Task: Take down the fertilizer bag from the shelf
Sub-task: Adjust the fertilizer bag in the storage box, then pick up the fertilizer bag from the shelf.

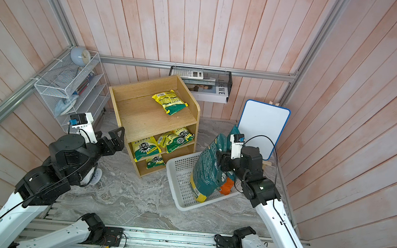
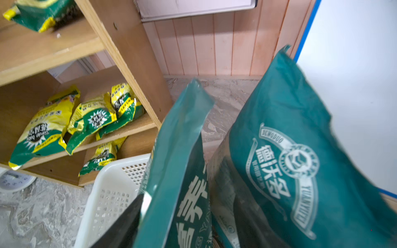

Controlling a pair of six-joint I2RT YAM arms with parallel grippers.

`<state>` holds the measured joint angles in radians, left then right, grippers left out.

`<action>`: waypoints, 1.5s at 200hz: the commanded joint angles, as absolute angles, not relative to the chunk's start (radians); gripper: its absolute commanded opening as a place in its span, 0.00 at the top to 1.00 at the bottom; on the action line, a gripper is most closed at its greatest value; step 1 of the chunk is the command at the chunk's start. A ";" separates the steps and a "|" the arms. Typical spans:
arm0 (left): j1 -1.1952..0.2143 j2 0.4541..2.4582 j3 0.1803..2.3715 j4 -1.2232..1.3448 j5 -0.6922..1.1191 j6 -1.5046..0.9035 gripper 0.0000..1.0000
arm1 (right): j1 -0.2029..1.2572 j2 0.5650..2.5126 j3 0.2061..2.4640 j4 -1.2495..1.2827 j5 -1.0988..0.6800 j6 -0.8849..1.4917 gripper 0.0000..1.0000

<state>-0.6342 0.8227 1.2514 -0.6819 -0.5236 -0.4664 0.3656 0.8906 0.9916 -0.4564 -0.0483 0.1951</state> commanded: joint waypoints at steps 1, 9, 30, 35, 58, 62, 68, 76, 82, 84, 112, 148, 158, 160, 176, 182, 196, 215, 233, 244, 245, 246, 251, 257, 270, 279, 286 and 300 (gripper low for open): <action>-0.632 0.830 1.280 -0.678 -0.497 -0.448 0.00 | 0.363 0.896 1.102 -0.512 -0.026 0.147 0.31; -0.632 0.834 1.284 -0.680 -0.488 -0.446 0.00 | 0.365 0.908 1.134 -0.528 -0.041 0.143 0.30; -0.632 0.844 1.290 -0.686 -0.474 -0.442 0.01 | 0.375 0.940 1.196 -0.543 -0.075 0.140 0.28; -0.632 0.845 1.291 -0.687 -0.474 -0.440 0.00 | 0.381 0.946 1.210 -0.544 -0.075 0.138 0.28; -0.632 0.844 1.294 -0.694 -0.479 -0.434 0.00 | 0.500 1.009 1.308 -0.580 0.022 0.068 0.28; -0.632 0.842 1.294 -0.694 -0.480 -0.433 0.00 | 0.547 1.026 1.332 -0.589 0.060 0.038 0.28; -0.632 0.842 1.293 -0.694 -0.482 -0.431 0.00 | 0.619 1.059 1.371 -0.601 0.125 -0.011 0.28; -0.631 0.842 1.292 -0.696 -0.484 -0.432 0.00 | 0.711 1.109 1.429 -0.615 0.198 -0.078 0.28; -0.631 0.841 1.291 -0.696 -0.485 -0.433 0.00 | 0.765 1.152 1.478 -0.626 0.234 -0.118 0.28; -0.632 0.841 1.290 -0.697 -0.486 -0.433 0.01 | 0.778 1.167 1.496 -0.629 0.242 -0.125 0.28; -0.632 0.831 1.275 -0.695 -0.480 -0.448 0.00 | 0.841 1.385 1.718 -0.633 0.185 -0.163 0.28; -0.632 0.797 1.256 -0.702 -0.493 -0.456 0.00 | 0.845 1.647 1.932 -0.574 0.163 -0.250 0.28; -0.631 0.787 1.254 -0.705 -0.497 -0.454 0.00 | 0.844 1.711 2.002 -0.581 0.173 -0.277 0.27; -0.631 0.785 1.253 -0.704 -0.498 -0.455 0.00 | 0.844 1.723 2.011 -0.583 0.173 -0.283 0.27; -0.632 0.773 1.249 -0.706 -0.505 -0.453 0.00 | 0.843 1.802 2.097 -0.589 0.197 -0.324 0.26; -0.631 0.770 1.246 -0.706 -0.507 -0.451 0.00 | 0.843 1.824 2.113 -0.583 0.213 -0.342 0.26; -0.631 0.764 1.233 -0.700 -0.514 -0.448 0.00 | 0.843 1.871 2.133 -0.560 0.256 -0.392 0.25; -0.631 0.764 1.218 -0.693 -0.513 -0.440 0.00 | 0.842 1.926 2.140 -0.520 0.303 -0.455 0.25; -0.631 0.766 1.218 -0.695 -0.512 -0.435 0.00 | 0.838 1.982 2.182 -0.525 0.325 -0.473 0.25; -0.631 0.764 1.217 -0.698 -0.513 -0.432 0.00 | 0.836 2.010 2.212 -0.535 0.332 -0.470 0.25; -0.631 0.764 1.217 -0.698 -0.512 -0.432 0.00 | 0.836 2.012 2.213 -0.535 0.332 -0.470 0.26; -0.631 0.764 1.217 -0.699 -0.514 -0.432 0.00 | 0.836 2.013 2.216 -0.535 0.333 -0.471 0.26; -0.632 0.762 1.216 -0.700 -0.516 -0.431 0.00 | 0.834 2.023 2.224 -0.536 0.335 -0.473 0.28; -0.631 0.758 1.215 -0.701 -0.520 -0.430 0.00 | 0.834 2.031 2.229 -0.533 0.337 -0.478 0.33; -0.630 0.749 1.210 -0.701 -0.527 -0.428 0.00 | 0.832 2.042 2.235 -0.525 0.335 -0.488 0.51; -0.631 0.742 1.208 -0.700 -0.533 -0.428 0.00 | 0.831 2.046 2.243 -0.526 0.329 -0.487 0.67; -0.631 0.739 1.206 -0.701 -0.537 -0.425 0.00 | 0.830 2.047 2.249 -0.531 0.322 -0.481 0.80; -0.630 0.736 1.202 -0.701 -0.542 -0.427 0.00 | 0.830 2.038 2.263 -0.538 0.309 -0.461 0.98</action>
